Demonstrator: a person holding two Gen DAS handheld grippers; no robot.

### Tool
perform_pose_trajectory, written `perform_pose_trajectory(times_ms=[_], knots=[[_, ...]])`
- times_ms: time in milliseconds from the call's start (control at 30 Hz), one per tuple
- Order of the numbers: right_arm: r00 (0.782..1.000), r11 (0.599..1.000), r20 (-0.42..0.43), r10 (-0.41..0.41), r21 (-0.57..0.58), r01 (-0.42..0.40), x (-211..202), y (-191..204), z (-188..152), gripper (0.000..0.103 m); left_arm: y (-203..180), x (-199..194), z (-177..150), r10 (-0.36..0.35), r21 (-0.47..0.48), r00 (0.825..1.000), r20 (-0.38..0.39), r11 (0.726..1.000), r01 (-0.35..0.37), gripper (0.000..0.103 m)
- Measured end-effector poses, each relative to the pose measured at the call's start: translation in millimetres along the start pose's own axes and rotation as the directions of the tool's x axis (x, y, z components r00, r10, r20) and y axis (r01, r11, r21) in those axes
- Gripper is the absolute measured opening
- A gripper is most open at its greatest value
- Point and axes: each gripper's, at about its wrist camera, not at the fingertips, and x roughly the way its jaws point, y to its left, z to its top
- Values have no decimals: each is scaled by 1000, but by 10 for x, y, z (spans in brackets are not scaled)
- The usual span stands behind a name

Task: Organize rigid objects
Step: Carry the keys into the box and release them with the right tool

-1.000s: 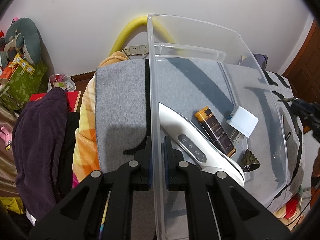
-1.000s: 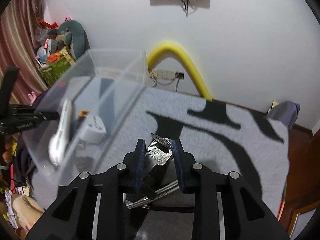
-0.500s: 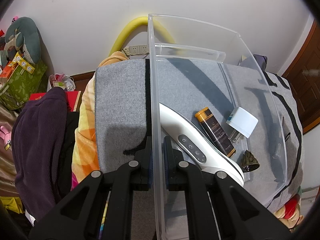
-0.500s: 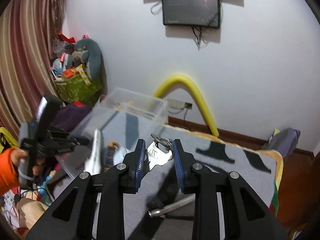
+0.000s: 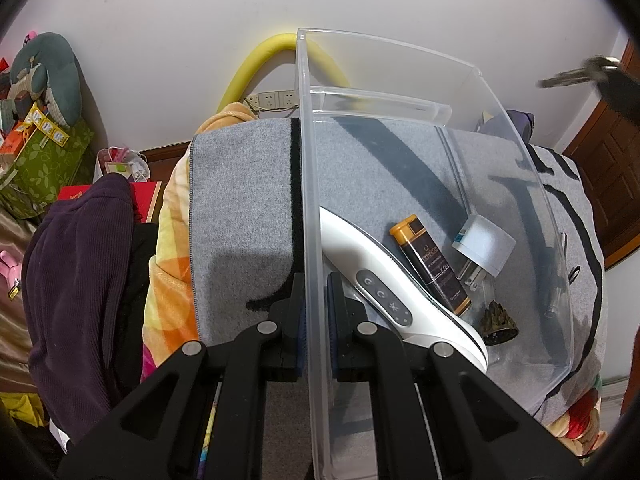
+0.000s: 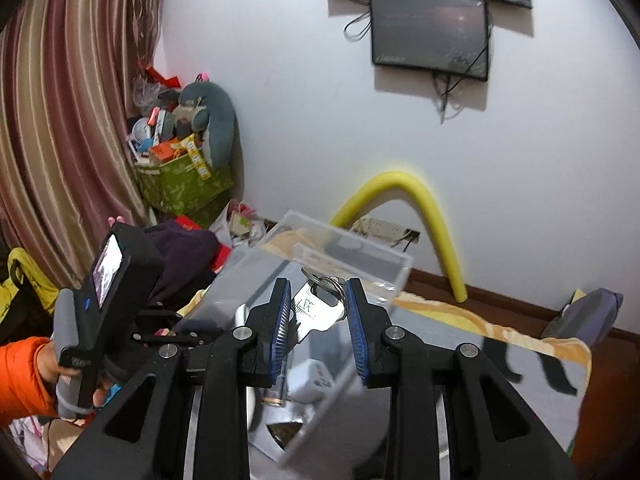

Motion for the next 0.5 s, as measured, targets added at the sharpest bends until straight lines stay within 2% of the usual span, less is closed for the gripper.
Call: perform_pose_trajectory(times_ms=[233,500], knots=[[995,999,-100,-7,-32,4,536,179,-74,25,18,-14,-9,-9,-5,1000,3,1000,9,7],[976,997,-215,-40,-73,24,992,264,-262,25,29,-8,-15,-14,-8,1000,1,1000,14,7]])
